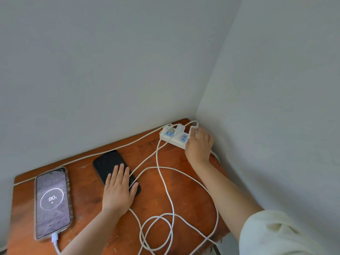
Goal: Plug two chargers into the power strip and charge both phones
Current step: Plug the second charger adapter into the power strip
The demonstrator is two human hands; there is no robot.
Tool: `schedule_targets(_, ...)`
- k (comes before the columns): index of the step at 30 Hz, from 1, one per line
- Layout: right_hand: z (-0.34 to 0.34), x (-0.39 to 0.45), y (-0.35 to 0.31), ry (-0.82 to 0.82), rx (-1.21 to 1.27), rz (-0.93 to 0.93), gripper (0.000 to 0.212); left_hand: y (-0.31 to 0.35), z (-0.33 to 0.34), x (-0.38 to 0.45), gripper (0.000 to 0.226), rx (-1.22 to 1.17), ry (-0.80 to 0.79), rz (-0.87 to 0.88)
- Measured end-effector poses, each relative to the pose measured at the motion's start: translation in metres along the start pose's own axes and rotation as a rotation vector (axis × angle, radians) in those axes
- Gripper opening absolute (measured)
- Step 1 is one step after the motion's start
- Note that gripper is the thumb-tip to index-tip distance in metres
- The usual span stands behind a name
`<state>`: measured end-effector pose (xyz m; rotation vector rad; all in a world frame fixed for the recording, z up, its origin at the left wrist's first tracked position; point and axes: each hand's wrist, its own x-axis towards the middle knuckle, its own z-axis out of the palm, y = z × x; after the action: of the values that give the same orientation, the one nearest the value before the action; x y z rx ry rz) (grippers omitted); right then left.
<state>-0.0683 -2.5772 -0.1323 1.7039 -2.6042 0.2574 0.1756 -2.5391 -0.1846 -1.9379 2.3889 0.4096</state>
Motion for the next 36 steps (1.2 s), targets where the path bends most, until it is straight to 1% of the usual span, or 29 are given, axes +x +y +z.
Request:
schedule_targets(3, 0.005, 0.0, -0.005, -0.041, -0.023, 0.022, 0.063, 0.001, 0.0, 0.0, 0.063, 0.006, 0.003, 0.0)
schedule_targets(9, 0.011, -0.006, -0.005, -0.082, -0.042, 0.041, 0.071, 0.001, 0.001, -0.001, 0.063, 0.015, 0.019, -0.005)
schedule_targets(21, 0.015, -0.007, 0.0, -0.075, -0.046, 0.047, 0.071, -0.001, 0.002, 0.0, 0.062, -0.008, 0.026, 0.001)
schedule_targets(26, 0.018, -0.01, -0.009, -0.095, -0.056, 0.053, 0.069, 0.0, 0.002, 0.0, 0.063, -0.013, 0.035, -0.004)
schedule_targets(30, 0.018, -0.012, 0.002, -0.121, -0.09, 0.015, 0.07, 0.001, 0.002, 0.0, 0.063, -0.01, 0.033, -0.003)
schedule_targets(36, 0.018, -0.017, 0.003, -0.12, -0.106, 0.033, 0.071, 0.001, 0.003, 0.0, 0.062, -0.024, 0.035, -0.004)
